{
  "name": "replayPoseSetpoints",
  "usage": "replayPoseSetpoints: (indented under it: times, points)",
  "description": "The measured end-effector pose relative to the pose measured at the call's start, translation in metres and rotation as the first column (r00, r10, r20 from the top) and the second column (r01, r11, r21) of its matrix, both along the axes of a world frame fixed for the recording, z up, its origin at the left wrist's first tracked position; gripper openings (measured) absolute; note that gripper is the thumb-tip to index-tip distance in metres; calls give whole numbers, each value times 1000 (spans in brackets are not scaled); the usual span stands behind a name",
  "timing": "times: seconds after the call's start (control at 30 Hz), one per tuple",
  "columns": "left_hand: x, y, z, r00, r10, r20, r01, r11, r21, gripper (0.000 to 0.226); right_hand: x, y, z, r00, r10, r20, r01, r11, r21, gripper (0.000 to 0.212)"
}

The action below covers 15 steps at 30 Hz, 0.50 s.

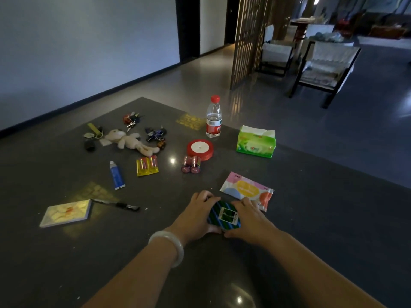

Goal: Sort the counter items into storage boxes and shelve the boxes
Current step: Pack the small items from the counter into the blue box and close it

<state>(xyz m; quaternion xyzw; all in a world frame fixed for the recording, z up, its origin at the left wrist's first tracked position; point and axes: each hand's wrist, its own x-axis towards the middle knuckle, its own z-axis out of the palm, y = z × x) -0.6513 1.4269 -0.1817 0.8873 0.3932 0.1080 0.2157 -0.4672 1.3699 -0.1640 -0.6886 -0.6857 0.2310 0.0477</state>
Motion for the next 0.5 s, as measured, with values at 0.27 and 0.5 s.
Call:
replayPoseSetpoints:
  times: [0.27, 0.5]
  points:
    - [-45, -23, 6, 996, 90, -2, -90, 995, -34, 88, -44, -8, 8, 998, 49, -36, -48, 998, 29, 79]
    - [-129, -32, 18, 911, 404, -77, -411, 901, -137, 102, -98, -5, 10, 994, 79, -78, -75, 996, 51, 82]
